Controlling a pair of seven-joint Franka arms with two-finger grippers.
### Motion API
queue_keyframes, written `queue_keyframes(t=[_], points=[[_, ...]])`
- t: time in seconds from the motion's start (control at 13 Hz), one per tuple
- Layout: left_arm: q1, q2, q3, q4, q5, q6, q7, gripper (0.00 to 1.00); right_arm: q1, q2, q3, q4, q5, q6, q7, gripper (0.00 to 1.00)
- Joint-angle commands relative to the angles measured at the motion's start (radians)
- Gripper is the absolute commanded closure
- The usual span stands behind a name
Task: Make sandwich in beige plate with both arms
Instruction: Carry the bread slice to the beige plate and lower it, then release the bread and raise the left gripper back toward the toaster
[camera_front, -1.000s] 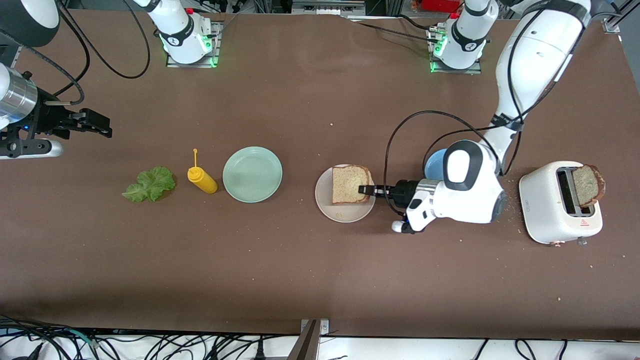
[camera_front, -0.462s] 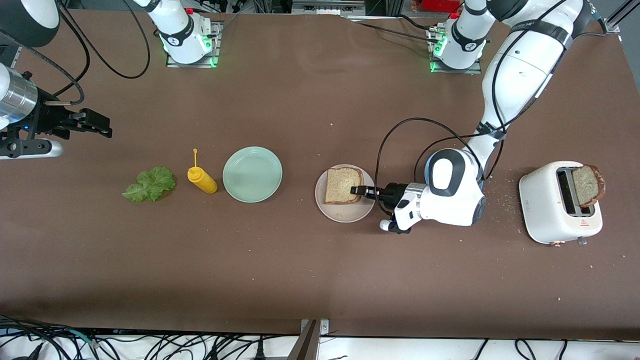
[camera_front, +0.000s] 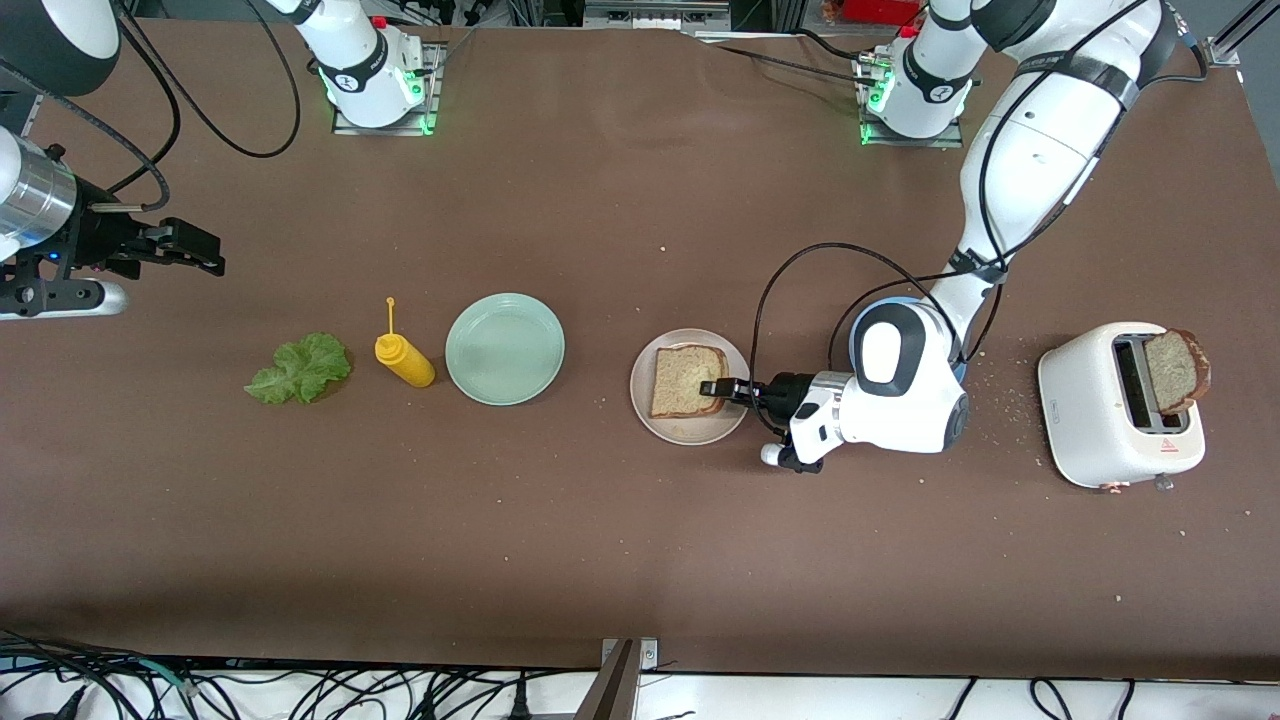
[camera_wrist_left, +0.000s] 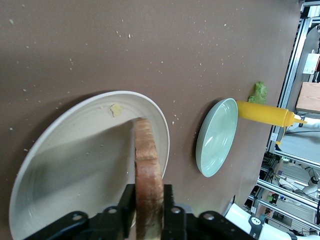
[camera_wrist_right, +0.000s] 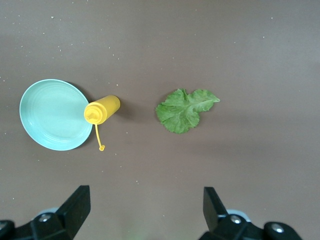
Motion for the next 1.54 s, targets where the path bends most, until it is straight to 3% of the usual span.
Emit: queue_keyframes(t=[0.0, 0.31, 1.08, 1.46], points=[[-0.007, 0.012, 0.005, 0.028, -0.038, 0.001, 0.034, 0.00, -0.001, 0.006, 0.003, 0.012, -0.005, 0.000, 0.004, 0.00], [-0.004, -0.018, 0.013, 0.028, -0.015, 0.001, 0.032, 0.00, -0.001, 0.006, 0.003, 0.012, -0.005, 0.000, 0.004, 0.00], [0.002, -0.130, 0.010, 0.050, 0.499, -0.023, -0.055, 0.00, 0.000, 0.022, 0.008, 0.012, 0.013, 0.000, -0.019, 0.00], [0.020, -0.297, 0.019, 0.048, 0.749, -0.188, -0.171, 0.00, -0.006, 0.042, 0.003, 0.012, 0.042, 0.001, -0.288, 0.00]])
